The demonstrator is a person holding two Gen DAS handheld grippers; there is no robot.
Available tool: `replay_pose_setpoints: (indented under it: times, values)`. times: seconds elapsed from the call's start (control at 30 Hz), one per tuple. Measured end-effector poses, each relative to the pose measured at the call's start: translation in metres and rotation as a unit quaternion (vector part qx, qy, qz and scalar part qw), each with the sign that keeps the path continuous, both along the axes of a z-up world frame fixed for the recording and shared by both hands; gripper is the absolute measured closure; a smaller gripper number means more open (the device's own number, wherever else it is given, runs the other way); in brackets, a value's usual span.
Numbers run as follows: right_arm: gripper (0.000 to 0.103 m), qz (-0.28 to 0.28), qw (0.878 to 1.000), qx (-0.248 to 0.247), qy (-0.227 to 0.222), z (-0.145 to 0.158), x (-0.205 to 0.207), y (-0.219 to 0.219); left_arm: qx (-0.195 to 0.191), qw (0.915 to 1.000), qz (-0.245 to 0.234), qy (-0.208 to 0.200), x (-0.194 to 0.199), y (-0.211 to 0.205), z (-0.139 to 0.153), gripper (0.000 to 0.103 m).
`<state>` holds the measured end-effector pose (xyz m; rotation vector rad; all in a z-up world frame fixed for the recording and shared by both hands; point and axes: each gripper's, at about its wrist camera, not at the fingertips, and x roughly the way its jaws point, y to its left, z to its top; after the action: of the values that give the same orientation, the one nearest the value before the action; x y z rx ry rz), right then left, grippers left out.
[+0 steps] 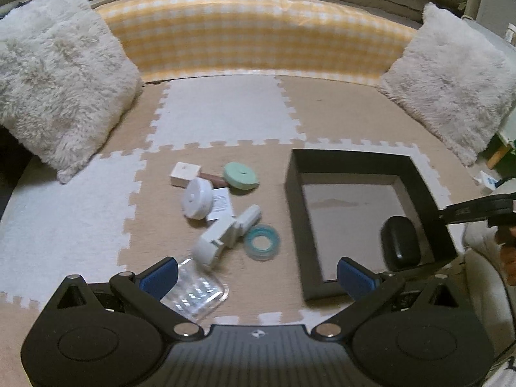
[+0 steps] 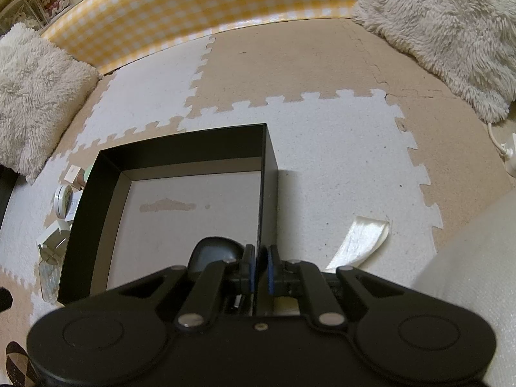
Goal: Organize rigid objects
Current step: 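Move the left gripper back over the clear plastic case, then close the left gripper on the clear plastic case and lift it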
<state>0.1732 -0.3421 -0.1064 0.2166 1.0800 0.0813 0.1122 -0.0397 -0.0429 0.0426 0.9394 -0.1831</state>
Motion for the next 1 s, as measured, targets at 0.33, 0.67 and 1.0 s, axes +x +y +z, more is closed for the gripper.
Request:
replay_pose_setpoints:
  times: [0.33, 0.67, 1.0]
  values:
    - [0.095, -0.001, 1.0, 0.002, 0.0, 0.0, 0.0, 0.0, 0.025, 0.9983, 0.038, 0.036, 0.015, 0.034, -0.018, 0.0]
    - [0.095, -0.001, 1.0, 0.0, 0.0, 0.0, -0.001, 0.001, -0.013, 0.9828, 0.141, 0.118, 0.04, 0.072, -0.055, 0.0]
    - [0.095, 0.004, 1.0, -0.01, 0.004, -0.001, -0.001, 0.005, -0.092, 0.9522, 0.245, 0.157, 0.059, 0.082, -0.092, 0.0]
